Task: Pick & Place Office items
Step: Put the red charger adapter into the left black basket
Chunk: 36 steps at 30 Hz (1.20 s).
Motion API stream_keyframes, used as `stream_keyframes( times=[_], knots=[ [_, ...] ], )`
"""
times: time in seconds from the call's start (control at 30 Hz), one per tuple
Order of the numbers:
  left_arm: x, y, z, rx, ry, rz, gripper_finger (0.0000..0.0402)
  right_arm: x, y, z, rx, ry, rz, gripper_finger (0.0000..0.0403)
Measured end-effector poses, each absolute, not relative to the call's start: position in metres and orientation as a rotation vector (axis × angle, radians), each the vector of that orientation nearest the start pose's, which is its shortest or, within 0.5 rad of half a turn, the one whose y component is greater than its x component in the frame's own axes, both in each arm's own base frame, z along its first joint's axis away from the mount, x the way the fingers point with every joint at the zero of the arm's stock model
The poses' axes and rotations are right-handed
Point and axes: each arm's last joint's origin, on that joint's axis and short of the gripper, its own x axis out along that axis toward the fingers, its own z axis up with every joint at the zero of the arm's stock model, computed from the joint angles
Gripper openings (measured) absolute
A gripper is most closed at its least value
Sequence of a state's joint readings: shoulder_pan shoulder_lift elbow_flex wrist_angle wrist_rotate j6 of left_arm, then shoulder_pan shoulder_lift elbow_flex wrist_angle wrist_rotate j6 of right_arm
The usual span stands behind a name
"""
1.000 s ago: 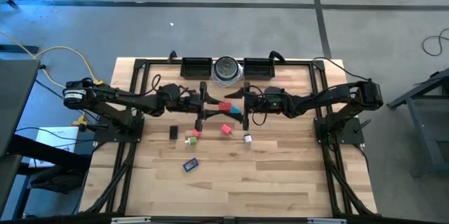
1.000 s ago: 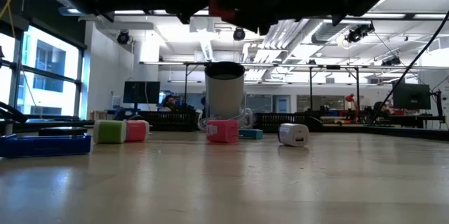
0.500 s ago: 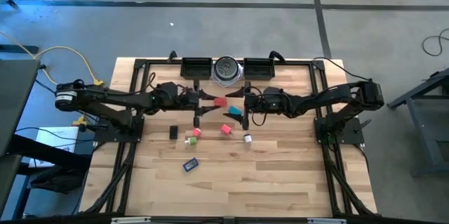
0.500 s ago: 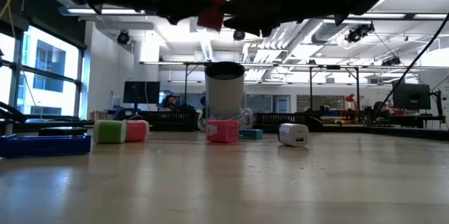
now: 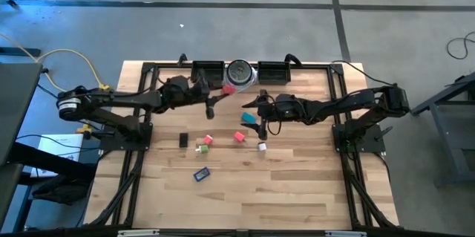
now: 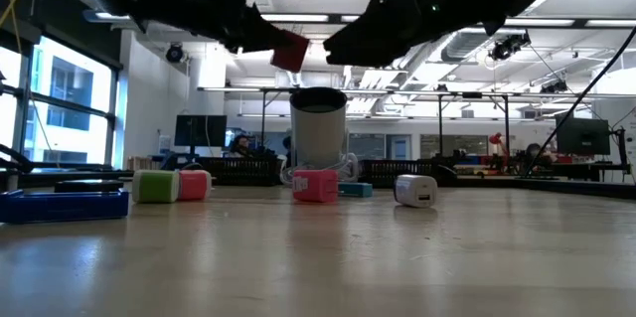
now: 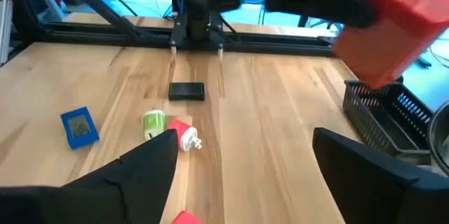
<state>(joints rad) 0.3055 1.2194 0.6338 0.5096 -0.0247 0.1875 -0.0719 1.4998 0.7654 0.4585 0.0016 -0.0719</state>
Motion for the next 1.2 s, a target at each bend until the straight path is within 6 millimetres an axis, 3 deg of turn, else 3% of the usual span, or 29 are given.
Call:
stream_keyframes(
  times=[0.43, 0.57, 0.87, 1.2],
  knots=[
    [0.223, 0.138, 0.249, 0.118, 0.175, 0.617, 0.0116, 0.314, -0.023, 0.217, -0.059, 0.324, -0.06, 0.0313],
    [0.209, 0.149, 0.239, 0.068, 0.117, 0.633, 0.0116, 0.314, -0.022, 0.215, -0.039, 0.342, -0.055, 0.0313],
    [0.182, 0.146, 0.216, 0.01, -0.04, 0.484, 0.0116, 0.313, -0.023, 0.213, -0.032, 0.366, -0.058, 0.0313],
    [0.142, 0.125, 0.249, 0.067, -0.101, 0.469, 0.0116, 0.311, -0.024, 0.209, -0.006, 0.403, -0.07, 0.0313]
  ],
)
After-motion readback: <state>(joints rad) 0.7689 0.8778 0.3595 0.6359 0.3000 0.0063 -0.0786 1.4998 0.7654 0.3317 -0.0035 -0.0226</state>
